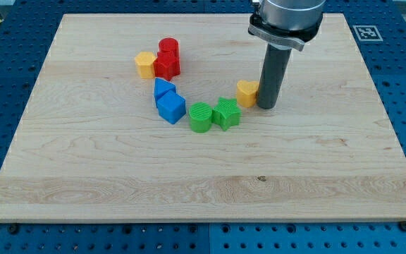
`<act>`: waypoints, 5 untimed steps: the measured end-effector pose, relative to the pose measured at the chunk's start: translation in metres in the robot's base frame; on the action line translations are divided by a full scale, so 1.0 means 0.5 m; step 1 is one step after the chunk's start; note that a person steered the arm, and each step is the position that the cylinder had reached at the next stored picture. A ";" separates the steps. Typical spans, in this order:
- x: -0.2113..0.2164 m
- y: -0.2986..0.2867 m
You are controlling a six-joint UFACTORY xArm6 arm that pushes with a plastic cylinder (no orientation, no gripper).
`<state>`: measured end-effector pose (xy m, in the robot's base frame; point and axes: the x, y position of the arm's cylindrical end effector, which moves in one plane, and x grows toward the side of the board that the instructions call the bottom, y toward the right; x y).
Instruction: Push heart to the top of green star
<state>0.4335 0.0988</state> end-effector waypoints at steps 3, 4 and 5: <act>-0.073 0.078; -0.098 0.072; -0.100 0.051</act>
<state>0.3832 0.1245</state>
